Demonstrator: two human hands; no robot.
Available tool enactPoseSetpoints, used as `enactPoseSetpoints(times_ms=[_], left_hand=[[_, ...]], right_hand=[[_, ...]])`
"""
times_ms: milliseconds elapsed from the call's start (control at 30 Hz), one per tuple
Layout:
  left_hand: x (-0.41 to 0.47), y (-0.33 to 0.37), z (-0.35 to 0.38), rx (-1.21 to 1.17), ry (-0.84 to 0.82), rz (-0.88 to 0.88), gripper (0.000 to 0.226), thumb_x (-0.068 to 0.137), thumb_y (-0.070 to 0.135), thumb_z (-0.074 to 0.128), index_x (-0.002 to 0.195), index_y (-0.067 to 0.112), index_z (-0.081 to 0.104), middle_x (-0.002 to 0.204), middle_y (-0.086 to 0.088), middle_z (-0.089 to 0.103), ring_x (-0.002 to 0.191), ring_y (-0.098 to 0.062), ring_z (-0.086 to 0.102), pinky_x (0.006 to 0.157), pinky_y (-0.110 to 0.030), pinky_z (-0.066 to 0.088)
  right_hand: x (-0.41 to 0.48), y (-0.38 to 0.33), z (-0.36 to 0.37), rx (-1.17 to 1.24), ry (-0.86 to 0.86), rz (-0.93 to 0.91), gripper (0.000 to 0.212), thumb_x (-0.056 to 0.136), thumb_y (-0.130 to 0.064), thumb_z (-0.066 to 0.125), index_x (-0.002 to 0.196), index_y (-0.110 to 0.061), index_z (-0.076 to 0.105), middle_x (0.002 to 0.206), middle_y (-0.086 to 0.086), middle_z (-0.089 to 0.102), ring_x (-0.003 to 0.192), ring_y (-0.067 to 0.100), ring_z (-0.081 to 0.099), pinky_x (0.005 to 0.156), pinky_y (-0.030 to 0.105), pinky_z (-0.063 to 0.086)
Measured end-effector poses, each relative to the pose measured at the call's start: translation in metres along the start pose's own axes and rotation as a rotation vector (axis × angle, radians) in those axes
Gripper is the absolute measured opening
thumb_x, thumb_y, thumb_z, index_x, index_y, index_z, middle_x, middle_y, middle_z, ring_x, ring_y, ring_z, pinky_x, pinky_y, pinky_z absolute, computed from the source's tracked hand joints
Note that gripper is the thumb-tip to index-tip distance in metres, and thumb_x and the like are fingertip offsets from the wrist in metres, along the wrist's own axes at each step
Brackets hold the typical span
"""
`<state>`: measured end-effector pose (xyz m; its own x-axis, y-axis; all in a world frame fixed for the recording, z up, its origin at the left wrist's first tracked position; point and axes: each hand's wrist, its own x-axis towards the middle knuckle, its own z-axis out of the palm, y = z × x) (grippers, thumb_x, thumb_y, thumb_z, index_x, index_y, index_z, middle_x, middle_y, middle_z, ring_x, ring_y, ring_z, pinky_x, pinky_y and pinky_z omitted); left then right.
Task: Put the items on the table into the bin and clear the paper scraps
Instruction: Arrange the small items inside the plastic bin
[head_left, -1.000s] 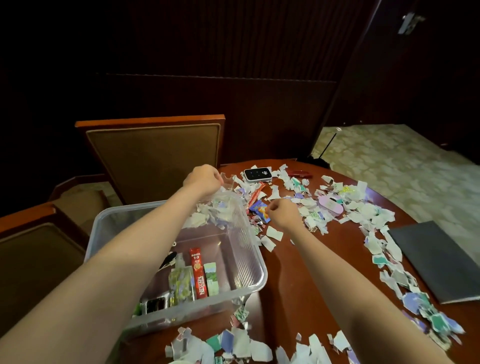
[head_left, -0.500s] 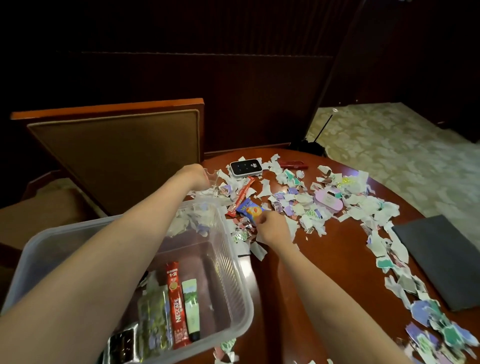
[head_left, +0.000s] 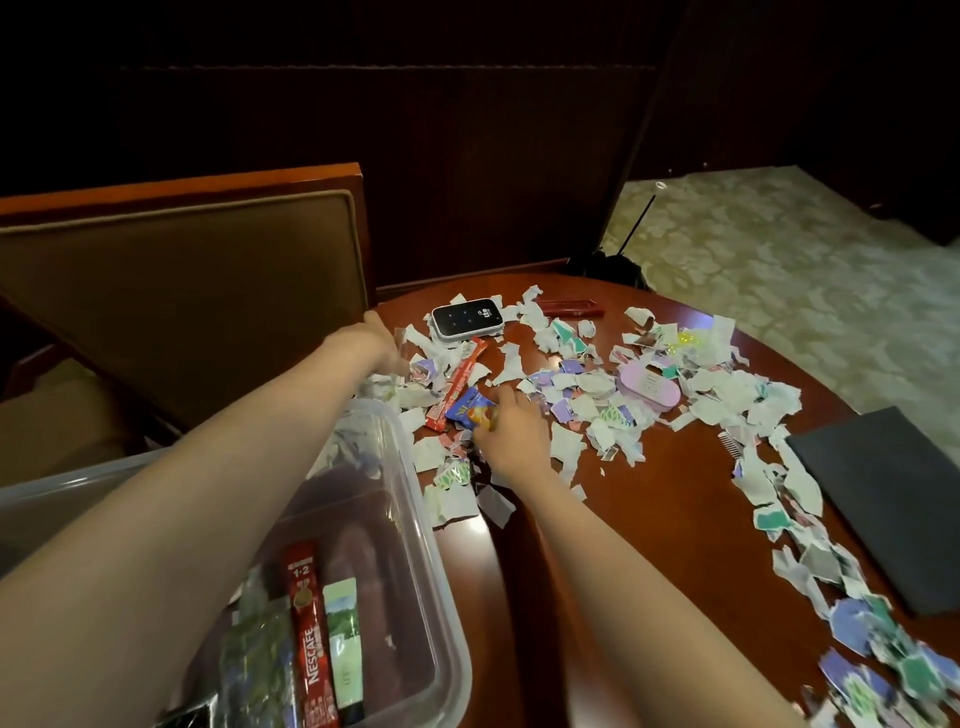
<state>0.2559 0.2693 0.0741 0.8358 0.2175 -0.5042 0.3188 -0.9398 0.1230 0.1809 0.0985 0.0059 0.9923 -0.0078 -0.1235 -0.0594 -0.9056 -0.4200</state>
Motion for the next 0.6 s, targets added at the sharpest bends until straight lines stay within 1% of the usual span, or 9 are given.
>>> enactPoseSetpoints(times_ms=[67,167,233,300,333,400,467,600], left_hand=[[0.004,0.000,0.002,0.017,0.008,-0.016,0.094,0.084,0.037,0.064,0.148,0.008,0.002,0.143,-0.016,0.038,0.124,-0.034,0.047,0.100,-0.042,0.045],[0.008,0.000,0.003,0.008,0.004,-0.040,0.091,0.085,0.032,0.064,0.148,0.006,0.003,0.145,-0.016,0.035,0.126,-0.034,0.045,0.101,-0.041,0.045],[0.008,0.000,0.002,-0.005,0.035,-0.041,0.088,0.083,0.034,0.067,0.147,0.005,0.013,0.142,-0.015,0.039,0.123,-0.032,0.047,0.096,-0.036,0.048],[0.007,0.000,0.001,-0.009,0.090,-0.027,0.084,0.081,0.039,0.069,0.143,0.004,0.024,0.136,-0.014,0.045,0.119,-0.030,0.051,0.088,-0.033,0.049],[0.006,0.001,0.000,-0.009,0.125,-0.017,0.083,0.081,0.043,0.067,0.141,0.004,0.026,0.135,-0.013,0.046,0.118,-0.030,0.051,0.086,-0.033,0.049],[0.004,0.002,0.000,-0.036,0.193,-0.003,0.084,0.082,0.048,0.063,0.142,0.004,0.024,0.135,-0.015,0.046,0.118,-0.032,0.051,0.085,-0.034,0.049],[0.001,0.004,-0.002,-0.074,0.234,-0.006,0.089,0.081,0.048,0.064,0.145,0.005,0.019,0.135,-0.016,0.047,0.118,-0.034,0.051,0.084,-0.036,0.049],[-0.010,0.004,-0.008,-0.106,0.292,0.016,0.088,0.083,0.046,0.063,0.146,0.007,0.014,0.129,-0.016,0.050,0.109,-0.032,0.056,0.074,-0.033,0.049]], right_hand=[[0.003,0.001,0.004,-0.008,-0.025,0.009,0.052,0.086,-0.026,0.061,0.133,-0.015,0.040,0.131,0.007,0.050,0.119,0.027,0.046,0.093,0.038,0.042],[0.004,0.002,0.008,-0.018,-0.004,0.025,0.051,0.086,-0.026,0.061,0.131,-0.016,0.040,0.130,0.006,0.052,0.120,0.027,0.045,0.093,0.039,0.040],[0.005,0.002,0.009,-0.007,0.018,0.026,0.050,0.086,-0.027,0.062,0.130,-0.017,0.041,0.129,0.005,0.053,0.119,0.026,0.046,0.092,0.038,0.040],[0.005,0.004,0.008,0.015,0.035,0.025,0.048,0.085,-0.027,0.063,0.128,-0.018,0.044,0.126,0.004,0.056,0.117,0.025,0.046,0.091,0.037,0.042],[0.005,0.004,0.008,0.025,0.044,0.027,0.048,0.084,-0.027,0.063,0.127,-0.018,0.045,0.124,0.004,0.056,0.116,0.026,0.046,0.091,0.037,0.042],[0.002,0.006,0.005,0.046,0.074,0.025,0.046,0.082,-0.025,0.063,0.125,-0.017,0.047,0.123,0.004,0.057,0.117,0.026,0.044,0.091,0.037,0.040],[-0.003,0.007,0.002,0.066,0.106,0.018,0.045,0.082,-0.024,0.063,0.124,-0.016,0.048,0.122,0.004,0.057,0.117,0.026,0.043,0.091,0.035,0.038],[-0.015,0.005,-0.004,0.065,0.124,-0.009,0.049,0.082,-0.028,0.064,0.126,-0.018,0.046,0.124,0.001,0.055,0.118,0.024,0.042,0.093,0.033,0.035]])
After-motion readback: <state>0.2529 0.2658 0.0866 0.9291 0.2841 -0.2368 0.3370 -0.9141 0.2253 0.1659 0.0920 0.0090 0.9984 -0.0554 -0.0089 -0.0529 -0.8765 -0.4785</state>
